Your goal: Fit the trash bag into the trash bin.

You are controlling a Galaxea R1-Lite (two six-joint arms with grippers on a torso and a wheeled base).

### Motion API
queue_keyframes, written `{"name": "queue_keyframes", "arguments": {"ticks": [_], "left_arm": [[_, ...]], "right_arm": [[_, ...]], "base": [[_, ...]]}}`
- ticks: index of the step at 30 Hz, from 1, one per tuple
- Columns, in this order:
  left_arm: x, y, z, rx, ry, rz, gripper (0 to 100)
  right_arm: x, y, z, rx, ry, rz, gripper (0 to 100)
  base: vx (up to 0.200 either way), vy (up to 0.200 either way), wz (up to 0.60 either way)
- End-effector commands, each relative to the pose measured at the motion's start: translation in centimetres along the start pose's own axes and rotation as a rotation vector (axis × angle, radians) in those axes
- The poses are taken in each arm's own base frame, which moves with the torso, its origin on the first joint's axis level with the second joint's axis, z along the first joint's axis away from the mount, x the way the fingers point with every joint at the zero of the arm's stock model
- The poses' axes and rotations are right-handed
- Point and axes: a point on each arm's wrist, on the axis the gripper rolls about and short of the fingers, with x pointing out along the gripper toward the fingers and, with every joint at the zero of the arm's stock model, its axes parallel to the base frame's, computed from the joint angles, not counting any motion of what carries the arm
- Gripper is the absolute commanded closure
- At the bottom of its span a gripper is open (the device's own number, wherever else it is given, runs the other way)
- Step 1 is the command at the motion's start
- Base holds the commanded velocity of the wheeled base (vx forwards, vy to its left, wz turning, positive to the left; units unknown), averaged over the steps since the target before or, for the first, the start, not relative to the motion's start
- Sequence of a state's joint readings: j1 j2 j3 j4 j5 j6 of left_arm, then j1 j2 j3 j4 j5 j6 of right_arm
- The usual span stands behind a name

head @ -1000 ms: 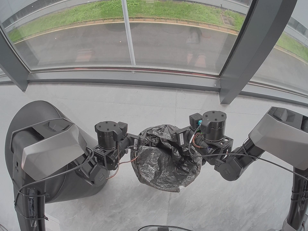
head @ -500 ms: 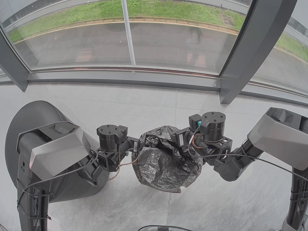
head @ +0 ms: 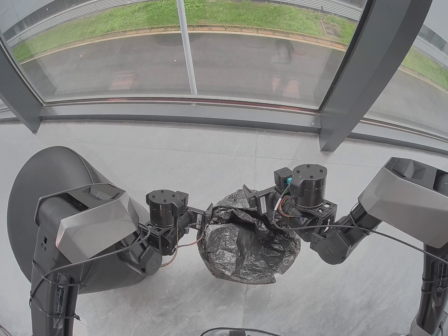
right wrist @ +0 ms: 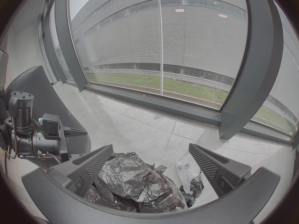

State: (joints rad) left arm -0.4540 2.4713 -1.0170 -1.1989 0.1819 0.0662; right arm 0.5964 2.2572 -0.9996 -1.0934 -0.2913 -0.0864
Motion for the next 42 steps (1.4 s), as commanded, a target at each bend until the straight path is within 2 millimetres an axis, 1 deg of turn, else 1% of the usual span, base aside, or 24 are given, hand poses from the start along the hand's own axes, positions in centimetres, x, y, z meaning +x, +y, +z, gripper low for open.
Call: {"name": "queue_keyframes", "arguments": {"ticks": [1, 6, 7, 8, 10, 11, 12, 14, 16, 17, 18, 20, 21, 24, 25, 26, 29, 32, 34, 37, 39, 42], "left_arm": [[0.1, 0.1, -0.2, 0.0, 0.004, 0.003, 0], [0.0, 0.7, 0.2, -0.009, -0.006, 0.017, 0], [-0.3, 1.0, 0.8, -0.019, -0.021, 0.023, 0], [-1.1, 1.4, 2.4, -0.055, -0.057, 0.027, 0], [-3.0, 1.4, 3.8, -0.082, -0.075, 0.018, 0], [-4.2, 1.2, 4.6, -0.09, -0.086, 0.006, 0], [-5.3, 0.9, 5.1, -0.091, -0.092, -0.007, 0], [-7.6, 0.1, 5.3, -0.081, -0.1, -0.04, 0], [-9.2, -0.9, 4.8, -0.062, -0.1, -0.074, 0], [-9.4, -1.0, 4.7, -0.061, -0.097, -0.077, 0], [-10.5, -1.8, 4.0, -0.042, -0.092, -0.108, 0], [-12.1, -3.4, 3.3, -0.044, -0.097, -0.166, 0], [-12.4, -3.8, 3.2, -0.05, -0.097, -0.181, 0], [-14.2, -6.3, 2.8, -0.145, -0.075, -0.275, 0], [-14.4, -6.6, 2.8, -0.156, -0.074, -0.286, 0], [-15.3, -7.8, 2.9, -0.224, -0.06, -0.337, 0], [-16.5, -9.8, 2.9, -0.306, -0.032, -0.419, 0], [-16.5, -10.6, 2.4, -0.319, 0.027, -0.457, 0], [-16.4, -10.7, 2.3, -0.323, 0.033, -0.458, 0], [-15.6, -11.3, 2.0, -0.35, 0.062, -0.464, 0], [-14.6, -11.7, 1.5, -0.348, 0.082, -0.474, 0], [-12.5, -12.2, 1.1, -0.348, 0.104, -0.468, 0]], "right_arm": [[0.0, 0.0, 0.0, -0.001, 0.0, 0.0, 0], [0.0, 0.1, 0.0, 0.0, 0.0, 0.002, 0], [0.0, 0.1, 0.0, 0.0, 0.0, 0.0, 0], [-0.1, 0.1, 0.0, 0.0, 0.0, 0.002, 0], [0.0, 0.0, 0.0, 0.0, 0.001, 0.0, 0], [0.0, 0.0, 0.0, 0.0, 0.001, 0.0, 0], [0.0, 0.0, -0.1, 0.0, 0.003, 0.0, 0], [0.0, 0.0, -0.1, 0.0, 0.003, 0.0, 0], [0.0, 0.0, -0.2, -0.001, 0.004, 0.001, 0], [0.0, 0.0, -0.2, -0.001, 0.004, 0.001, 0], [0.1, 0.1, -0.3, -0.002, 0.007, 0.001, 0], [0.1, 0.1, -0.3, -0.001, 0.006, 0.001, 0], [0.1, 0.1, -0.3, 0.0, 0.007, 0.001, 0], [0.1, 0.1, -0.3, 0.0, 0.007, 0.001, 0], [0.1, 0.1, -0.3, 0.0, 0.007, 0.001, 0], [0.1, 0.0, -0.3, 0.0, 0.007, -0.001, 0], [0.1, 0.0, -0.3, 0.0, 0.007, -0.001, 0], [0.1, 0.0, -0.3, 0.0, 0.007, -0.001, 0], [0.1, 0.0, -0.3, 0.0, 0.007, -0.001, 0], [0.1, 0.0, -0.4, -0.001, 0.01, 0.0, 0], [0.1, 0.0, -0.4, 0.0, 0.003, -0.001, 0], [0.2, 0.1, -0.6, 0.002, -0.006, -0.003, 0]], "base": [[0.0, 0.0, 0.0], [0.0, 0.0, 0.0], [0.0, 0.0, 0.0], [0.0, 0.0, 0.0], [0.0, 0.0, 0.0], [0.0, 0.0, 0.0], [0.0, 0.0, 0.0], [0.0, 0.0, 0.0], [0.0, 0.0, 0.0], [0.0, 0.0, 0.0], [0.0, 0.0, 0.0], [0.0, 0.0, 0.0], [0.0, 0.0, 0.0], [0.0, 0.0, 0.0], [0.0, 0.0, 0.0], [0.0, 0.0, 0.0], [0.0, 0.0, 0.0], [0.0, 0.0, 0.0], [0.0, 0.0, 0.0], [0.0, 0.0, 0.0], [0.0, 0.0, 0.0], [0.0, 0.0, 0.0]]}}
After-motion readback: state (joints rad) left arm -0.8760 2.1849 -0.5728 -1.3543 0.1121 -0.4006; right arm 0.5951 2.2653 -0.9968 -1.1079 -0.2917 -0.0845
